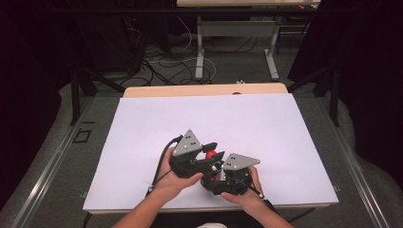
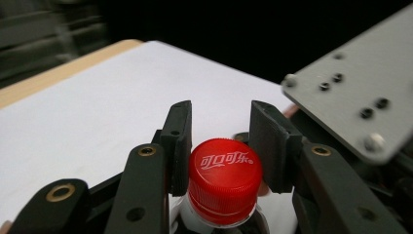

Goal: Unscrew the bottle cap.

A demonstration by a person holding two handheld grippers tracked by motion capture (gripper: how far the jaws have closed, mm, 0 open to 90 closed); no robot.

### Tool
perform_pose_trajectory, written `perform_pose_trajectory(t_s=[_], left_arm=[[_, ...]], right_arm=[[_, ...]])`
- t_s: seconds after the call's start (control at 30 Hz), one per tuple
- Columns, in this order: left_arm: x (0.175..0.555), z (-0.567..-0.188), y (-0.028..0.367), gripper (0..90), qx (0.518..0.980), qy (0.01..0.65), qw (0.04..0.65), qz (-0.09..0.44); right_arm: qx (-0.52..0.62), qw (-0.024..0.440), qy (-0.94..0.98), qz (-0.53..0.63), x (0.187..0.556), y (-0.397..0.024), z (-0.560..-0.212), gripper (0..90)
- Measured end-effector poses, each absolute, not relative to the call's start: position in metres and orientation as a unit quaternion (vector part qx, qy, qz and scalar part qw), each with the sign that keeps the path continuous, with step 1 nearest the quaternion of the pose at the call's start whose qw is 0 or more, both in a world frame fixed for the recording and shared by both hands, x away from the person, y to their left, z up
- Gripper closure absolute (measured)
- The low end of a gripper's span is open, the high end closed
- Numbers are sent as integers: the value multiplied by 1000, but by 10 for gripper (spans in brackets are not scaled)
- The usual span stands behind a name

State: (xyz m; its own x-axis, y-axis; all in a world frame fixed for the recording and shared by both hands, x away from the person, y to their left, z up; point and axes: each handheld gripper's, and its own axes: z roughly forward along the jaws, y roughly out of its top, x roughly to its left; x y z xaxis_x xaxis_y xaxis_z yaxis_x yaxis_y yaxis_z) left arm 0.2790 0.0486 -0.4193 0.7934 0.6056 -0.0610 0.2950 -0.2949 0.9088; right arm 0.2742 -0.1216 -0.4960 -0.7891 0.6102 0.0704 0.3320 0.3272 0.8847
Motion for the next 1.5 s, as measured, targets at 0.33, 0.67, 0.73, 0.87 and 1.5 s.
perform_pose_trajectory(t_s=[0.33,0.67,0.73,0.87,1.5], left_arm=[[288,-410,65,428,791,270,539,104],[308,-412,79,559,823,167,542,8],[307,-412,79,609,823,168,542,5],[295,-414,69,617,816,214,532,75],[304,-407,76,452,825,163,540,31]], right_arm=[[300,142,797,505,276,-125,-496,293],[268,124,803,517,274,-124,-493,294],[264,122,806,515,274,-122,-493,294],[279,122,806,508,275,-123,-495,294],[285,121,796,521,276,-129,-492,293]])
